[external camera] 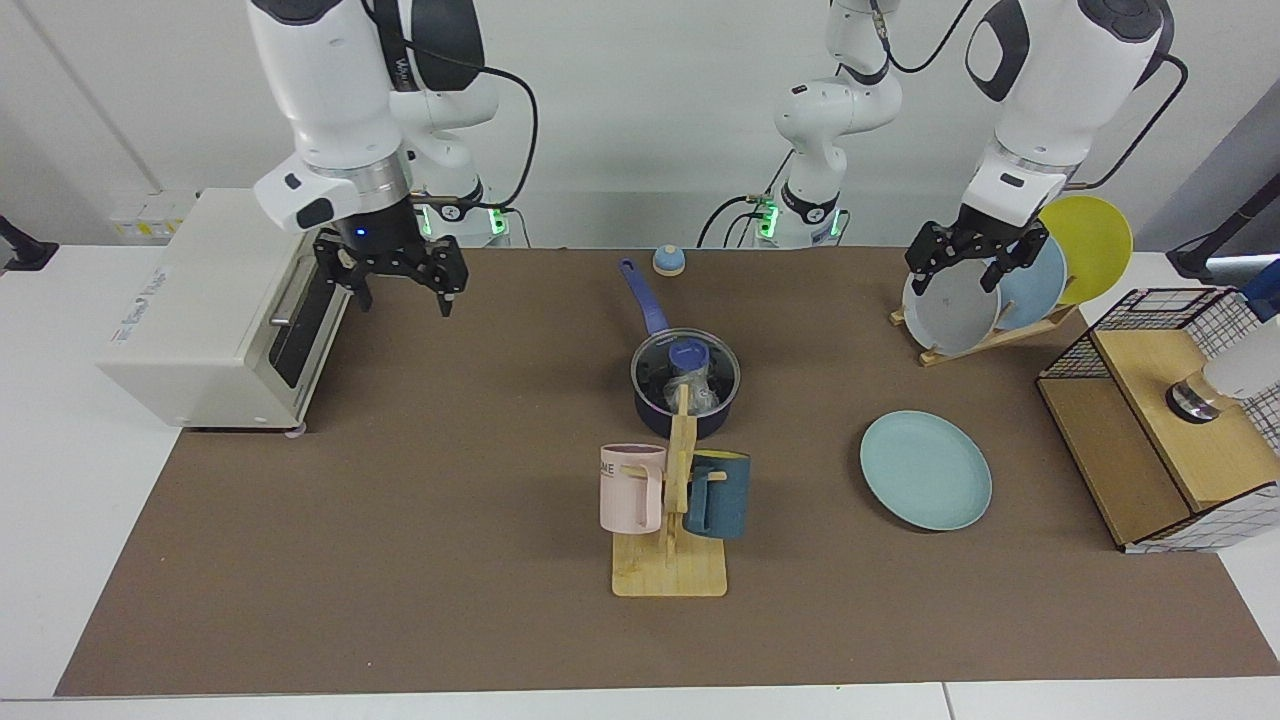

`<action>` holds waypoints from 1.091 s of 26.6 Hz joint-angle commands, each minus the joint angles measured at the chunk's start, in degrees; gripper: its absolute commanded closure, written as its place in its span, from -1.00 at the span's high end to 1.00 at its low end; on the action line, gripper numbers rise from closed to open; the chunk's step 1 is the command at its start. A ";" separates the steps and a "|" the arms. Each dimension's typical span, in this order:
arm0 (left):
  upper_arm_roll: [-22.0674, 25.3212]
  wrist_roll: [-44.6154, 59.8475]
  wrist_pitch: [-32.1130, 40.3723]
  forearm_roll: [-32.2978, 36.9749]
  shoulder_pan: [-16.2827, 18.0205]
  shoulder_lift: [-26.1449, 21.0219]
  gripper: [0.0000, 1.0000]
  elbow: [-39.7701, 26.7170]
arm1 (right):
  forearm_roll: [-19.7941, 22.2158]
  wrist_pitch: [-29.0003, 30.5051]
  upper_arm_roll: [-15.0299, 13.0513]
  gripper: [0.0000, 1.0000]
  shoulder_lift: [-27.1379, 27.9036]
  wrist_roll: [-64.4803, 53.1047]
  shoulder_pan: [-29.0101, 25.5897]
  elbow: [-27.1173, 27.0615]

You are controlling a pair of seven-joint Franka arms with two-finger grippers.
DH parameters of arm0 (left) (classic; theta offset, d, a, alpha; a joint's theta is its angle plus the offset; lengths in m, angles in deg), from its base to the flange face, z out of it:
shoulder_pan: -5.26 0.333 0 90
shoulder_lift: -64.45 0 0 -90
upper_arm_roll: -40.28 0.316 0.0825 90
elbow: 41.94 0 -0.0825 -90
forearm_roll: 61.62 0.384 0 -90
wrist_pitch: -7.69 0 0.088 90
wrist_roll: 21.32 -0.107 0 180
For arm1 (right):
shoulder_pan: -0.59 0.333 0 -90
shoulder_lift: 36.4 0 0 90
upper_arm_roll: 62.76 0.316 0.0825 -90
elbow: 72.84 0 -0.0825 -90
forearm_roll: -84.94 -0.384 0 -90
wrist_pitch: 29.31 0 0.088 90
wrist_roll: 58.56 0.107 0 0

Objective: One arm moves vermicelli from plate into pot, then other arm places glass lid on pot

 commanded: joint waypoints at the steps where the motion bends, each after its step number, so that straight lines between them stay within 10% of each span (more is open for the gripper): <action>1: 0.35 -0.33 0.89 -0.18 -0.48 0.30 1.00 0.60 | -1.52 -0.87 -4.25 1.00 -3.30 -7.26 -0.04 2.95; 11: 3.07 -0.15 2.21 -0.53 -4.07 0.30 1.00 1.21 | -3.36 -0.96 -6.01 1.00 -10.34 -12.27 -5.83 9.98; 17: 11.15 -0.06 1.59 -0.62 -11.89 0.30 1.00 1.30 | -3.37 -0.26 -6.01 1.00 -10.60 -13.33 -6.89 9.81; 29: 11.07 -0.24 2.21 -0.62 -11.55 0.56 1.00 1.30 | -2.40 0.18 -6.01 1.00 -10.25 -13.16 -6.19 9.55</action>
